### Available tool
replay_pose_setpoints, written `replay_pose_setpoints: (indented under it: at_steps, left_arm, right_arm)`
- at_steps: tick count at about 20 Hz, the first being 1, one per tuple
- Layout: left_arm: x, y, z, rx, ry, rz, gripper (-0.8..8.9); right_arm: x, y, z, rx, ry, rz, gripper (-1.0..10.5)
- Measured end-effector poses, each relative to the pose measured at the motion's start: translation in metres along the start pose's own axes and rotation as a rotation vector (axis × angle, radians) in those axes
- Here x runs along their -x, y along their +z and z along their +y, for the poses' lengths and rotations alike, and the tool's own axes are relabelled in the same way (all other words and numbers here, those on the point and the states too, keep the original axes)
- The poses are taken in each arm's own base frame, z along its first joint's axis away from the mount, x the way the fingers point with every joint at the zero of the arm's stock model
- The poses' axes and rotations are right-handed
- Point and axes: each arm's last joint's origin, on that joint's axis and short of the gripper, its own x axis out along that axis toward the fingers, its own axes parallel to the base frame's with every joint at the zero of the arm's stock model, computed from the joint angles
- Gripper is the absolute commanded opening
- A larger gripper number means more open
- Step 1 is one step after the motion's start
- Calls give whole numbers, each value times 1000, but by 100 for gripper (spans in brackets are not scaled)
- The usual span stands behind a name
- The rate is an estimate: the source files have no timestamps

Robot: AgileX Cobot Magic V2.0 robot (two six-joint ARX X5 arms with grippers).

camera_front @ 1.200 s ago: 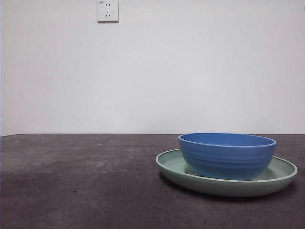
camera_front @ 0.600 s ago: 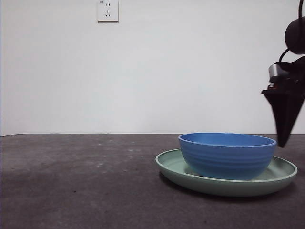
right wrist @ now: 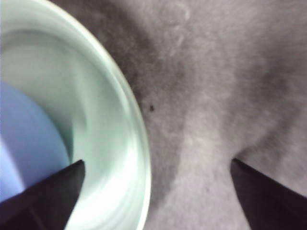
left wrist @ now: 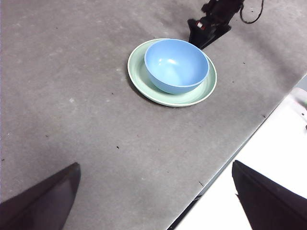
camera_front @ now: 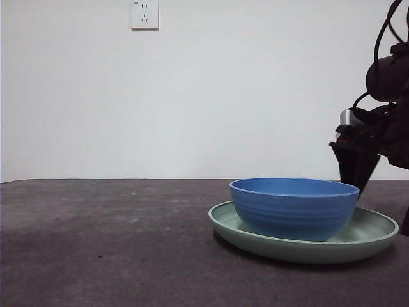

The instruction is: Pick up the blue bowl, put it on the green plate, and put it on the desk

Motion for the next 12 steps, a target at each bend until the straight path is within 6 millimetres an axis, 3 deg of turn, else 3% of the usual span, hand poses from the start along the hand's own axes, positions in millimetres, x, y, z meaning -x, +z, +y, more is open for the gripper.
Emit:
replay_pose_setpoints:
  at_steps: [5,9,12]
  left_arm:
    - [0,0,0,0,0,0,500]
    - [0,0,0,0,0,0,500]
    - [0,0,0,0,0,0,500]
  right_arm:
    - [-7,5,-1,6,2,-8,122]
    - [-9,5,1,13,14,-2,13]
    - [-10,5,4,21,27,-1,13]
